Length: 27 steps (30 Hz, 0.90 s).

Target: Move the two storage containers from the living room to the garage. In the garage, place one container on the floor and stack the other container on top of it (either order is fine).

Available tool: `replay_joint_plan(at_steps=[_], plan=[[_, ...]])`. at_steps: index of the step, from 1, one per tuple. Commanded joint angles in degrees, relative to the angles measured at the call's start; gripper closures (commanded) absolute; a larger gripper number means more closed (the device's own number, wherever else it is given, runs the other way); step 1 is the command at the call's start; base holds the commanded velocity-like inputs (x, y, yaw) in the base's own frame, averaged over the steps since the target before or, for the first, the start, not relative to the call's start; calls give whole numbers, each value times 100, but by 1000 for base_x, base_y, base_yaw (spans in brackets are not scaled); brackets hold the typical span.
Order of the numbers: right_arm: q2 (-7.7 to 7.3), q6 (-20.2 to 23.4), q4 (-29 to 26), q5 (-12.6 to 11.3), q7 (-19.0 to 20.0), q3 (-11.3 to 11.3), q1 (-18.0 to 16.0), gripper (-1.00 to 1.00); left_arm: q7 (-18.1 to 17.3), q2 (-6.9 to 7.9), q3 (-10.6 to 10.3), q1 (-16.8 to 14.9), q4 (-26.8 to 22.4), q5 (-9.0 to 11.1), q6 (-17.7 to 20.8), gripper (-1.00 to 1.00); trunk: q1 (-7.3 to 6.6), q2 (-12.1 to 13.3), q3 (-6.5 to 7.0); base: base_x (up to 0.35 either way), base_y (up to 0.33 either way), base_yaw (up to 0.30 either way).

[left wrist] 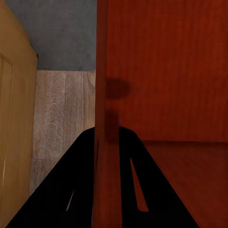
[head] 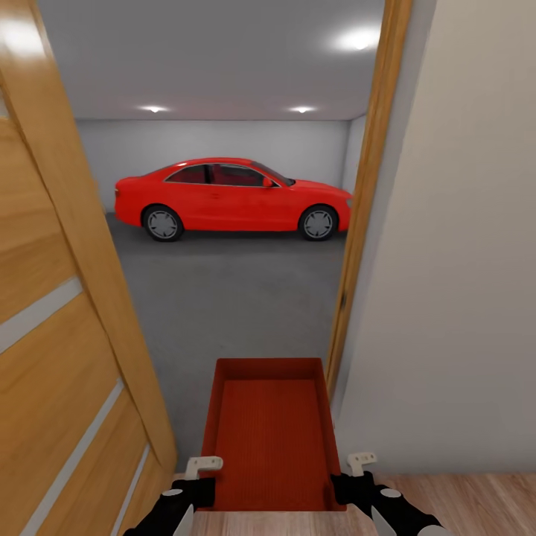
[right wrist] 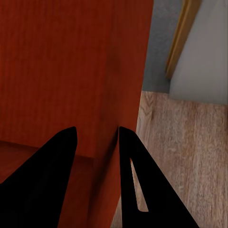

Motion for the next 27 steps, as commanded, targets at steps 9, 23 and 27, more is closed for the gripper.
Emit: replay_joint_plan(at_steps=[9, 23, 27], plan=[[-106, -29, 16, 58, 291, -40, -3, 100, -10, 261, 227, -6, -99, 29, 36, 100, 6, -12, -13, 177, 0, 0], [-106, -29, 16, 62, 295, -32, -3, 100, -12, 261, 229, -6, -99, 29, 36, 100, 6, -12, -13, 3, 0, 0], [-106, -29, 16, 66, 299, -32, -3, 100, -11, 261, 228, -6, -100, 29, 36, 100, 6, -12, -13, 0, 0, 76]])
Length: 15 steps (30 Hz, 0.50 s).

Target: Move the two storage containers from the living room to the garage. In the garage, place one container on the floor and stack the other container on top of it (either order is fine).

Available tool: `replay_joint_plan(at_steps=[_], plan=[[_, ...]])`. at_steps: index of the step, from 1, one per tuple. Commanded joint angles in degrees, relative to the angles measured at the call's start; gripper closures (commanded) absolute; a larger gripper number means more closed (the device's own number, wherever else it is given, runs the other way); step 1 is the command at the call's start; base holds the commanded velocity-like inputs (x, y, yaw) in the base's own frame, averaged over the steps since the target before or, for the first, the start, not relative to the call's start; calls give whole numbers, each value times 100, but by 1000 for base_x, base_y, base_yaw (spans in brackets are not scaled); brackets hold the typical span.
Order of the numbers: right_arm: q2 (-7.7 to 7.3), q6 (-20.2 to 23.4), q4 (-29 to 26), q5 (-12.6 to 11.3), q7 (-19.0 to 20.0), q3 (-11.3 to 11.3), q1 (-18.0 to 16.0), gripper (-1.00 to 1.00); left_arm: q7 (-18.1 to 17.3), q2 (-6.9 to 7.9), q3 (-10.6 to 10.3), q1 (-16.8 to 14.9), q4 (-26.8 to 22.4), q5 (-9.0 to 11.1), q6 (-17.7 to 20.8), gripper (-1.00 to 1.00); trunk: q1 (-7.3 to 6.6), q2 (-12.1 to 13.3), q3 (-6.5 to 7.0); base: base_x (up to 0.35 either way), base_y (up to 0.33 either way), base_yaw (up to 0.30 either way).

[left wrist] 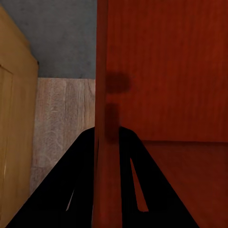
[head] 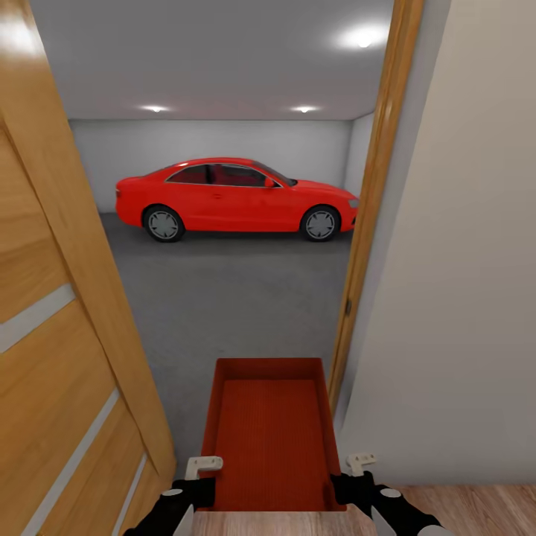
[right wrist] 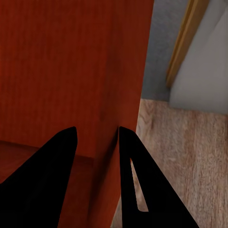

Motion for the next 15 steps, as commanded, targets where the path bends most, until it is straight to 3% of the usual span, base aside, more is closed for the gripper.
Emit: replay_joint_plan(at_steps=[1, 15], plan=[[-104, -29, 15, 58, 296, -26, -2, 100, -12, 265, 222, -7, -99, 34, 35, 100, 3, -13, -13, 0, 0, 82], [-105, -29, 15, 51, 296, -26, -2, 100, -11, 265, 222, -7, -98, 34, 35, 100, 3, -13, -13, 0, 0, 9]])
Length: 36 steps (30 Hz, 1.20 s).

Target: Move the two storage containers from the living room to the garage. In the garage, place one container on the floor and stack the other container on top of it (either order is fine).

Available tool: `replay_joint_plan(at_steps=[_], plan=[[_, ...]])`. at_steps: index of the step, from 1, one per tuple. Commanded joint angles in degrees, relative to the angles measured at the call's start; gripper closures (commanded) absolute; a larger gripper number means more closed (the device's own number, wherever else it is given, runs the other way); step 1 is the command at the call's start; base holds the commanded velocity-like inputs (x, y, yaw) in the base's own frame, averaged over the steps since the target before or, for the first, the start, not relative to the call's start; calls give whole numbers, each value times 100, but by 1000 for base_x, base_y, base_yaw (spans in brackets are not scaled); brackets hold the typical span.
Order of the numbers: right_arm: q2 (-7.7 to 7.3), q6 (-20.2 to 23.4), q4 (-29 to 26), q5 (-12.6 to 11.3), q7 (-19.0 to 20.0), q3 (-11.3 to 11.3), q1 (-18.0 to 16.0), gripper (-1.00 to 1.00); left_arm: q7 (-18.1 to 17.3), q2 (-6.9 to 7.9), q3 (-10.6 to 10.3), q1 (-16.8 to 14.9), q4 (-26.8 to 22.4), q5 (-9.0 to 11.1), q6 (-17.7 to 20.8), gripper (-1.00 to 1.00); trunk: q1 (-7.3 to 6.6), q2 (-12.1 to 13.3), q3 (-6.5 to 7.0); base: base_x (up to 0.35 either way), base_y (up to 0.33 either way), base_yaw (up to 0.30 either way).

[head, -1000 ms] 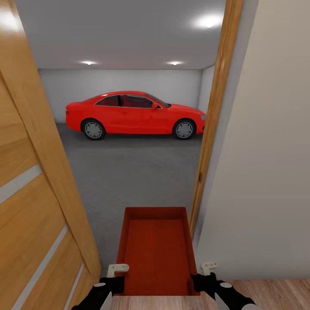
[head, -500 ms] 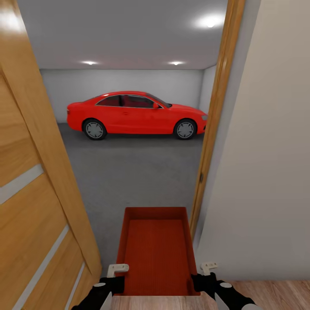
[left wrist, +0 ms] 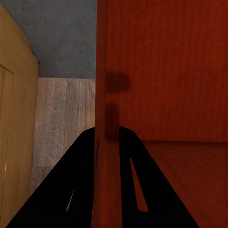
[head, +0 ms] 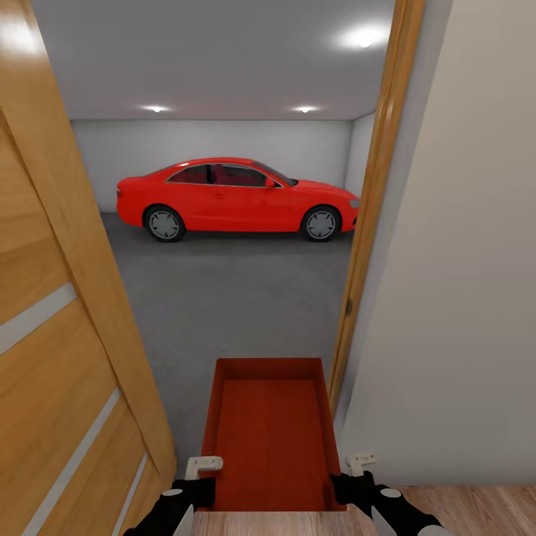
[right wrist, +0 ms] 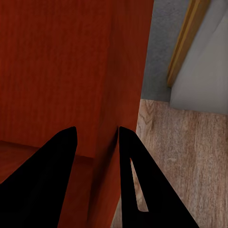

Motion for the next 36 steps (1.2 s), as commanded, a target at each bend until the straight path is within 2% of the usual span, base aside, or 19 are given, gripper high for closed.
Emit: replay_joint_plan(at_steps=[1, 13, 26, 36], plan=[[-108, -29, 16, 60, 301, -34, -3, 100, -10, 260, 229, -6, -98, 27, 36, 100, 3, -13, -13, 0, 0, 0], [-107, -29, 16, 52, 301, -42, -3, 100, -11, 260, 229, -6, -98, 27, 46, 100, 3, -13, -13, 10, 2, 0], [-109, -29, 16, 59, 301, -43, -3, 100, -12, 260, 229, -6, -98, 27, 46, 100, 3, -13, -13, 263, 42, 0], [-110, -29, 16, 60, 301, -39, -3, 100, -10, 260, 229, -6, -98, 27, 37, 100, 3, -13, -13, 27, 0, 0]])
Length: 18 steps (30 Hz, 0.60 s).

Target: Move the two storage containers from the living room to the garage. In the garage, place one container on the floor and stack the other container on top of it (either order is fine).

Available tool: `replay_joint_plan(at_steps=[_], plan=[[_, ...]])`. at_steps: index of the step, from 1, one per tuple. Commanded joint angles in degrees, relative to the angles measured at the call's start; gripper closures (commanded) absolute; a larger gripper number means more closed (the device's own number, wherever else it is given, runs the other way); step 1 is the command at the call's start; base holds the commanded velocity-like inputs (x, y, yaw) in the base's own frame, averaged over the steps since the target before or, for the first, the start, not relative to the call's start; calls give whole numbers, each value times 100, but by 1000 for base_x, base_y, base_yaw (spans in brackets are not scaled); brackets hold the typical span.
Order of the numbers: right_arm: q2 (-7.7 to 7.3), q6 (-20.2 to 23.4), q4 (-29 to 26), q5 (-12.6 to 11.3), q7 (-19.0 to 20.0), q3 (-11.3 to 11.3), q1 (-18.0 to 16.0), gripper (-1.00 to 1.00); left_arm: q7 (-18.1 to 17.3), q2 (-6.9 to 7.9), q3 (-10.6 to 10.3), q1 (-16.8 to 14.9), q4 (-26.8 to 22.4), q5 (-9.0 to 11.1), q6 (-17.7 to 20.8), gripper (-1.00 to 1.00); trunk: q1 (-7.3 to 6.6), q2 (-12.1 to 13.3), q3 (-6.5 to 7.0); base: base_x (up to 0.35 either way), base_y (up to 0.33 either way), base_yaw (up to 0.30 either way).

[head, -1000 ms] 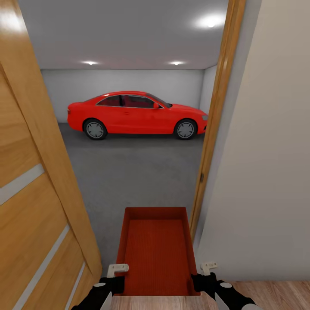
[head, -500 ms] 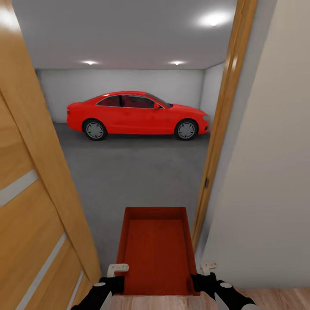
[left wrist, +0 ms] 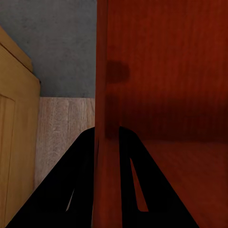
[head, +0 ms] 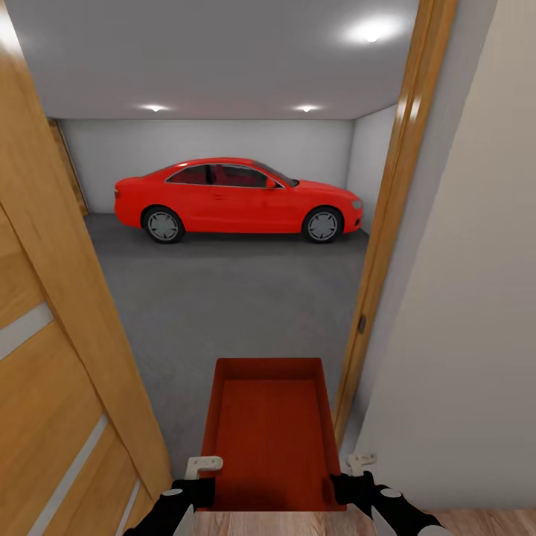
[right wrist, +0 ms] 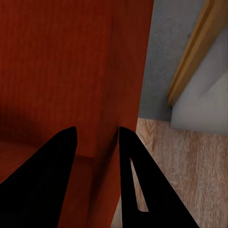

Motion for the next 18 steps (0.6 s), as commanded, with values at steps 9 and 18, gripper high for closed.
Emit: replay_joint_plan(at_steps=[9, 18], plan=[[-107, -29, 16, 57, 301, -42, -3, 100, -12, 260, 229, -6, -98, 27, 57, 100, 3, -13, -13, 87, 50, 0], [-109, -29, 16, 55, 301, -41, -3, 100, -10, 260, 229, -6, -99, 27, 42, 100, 3, -13, -13, 157, 115, 0]])
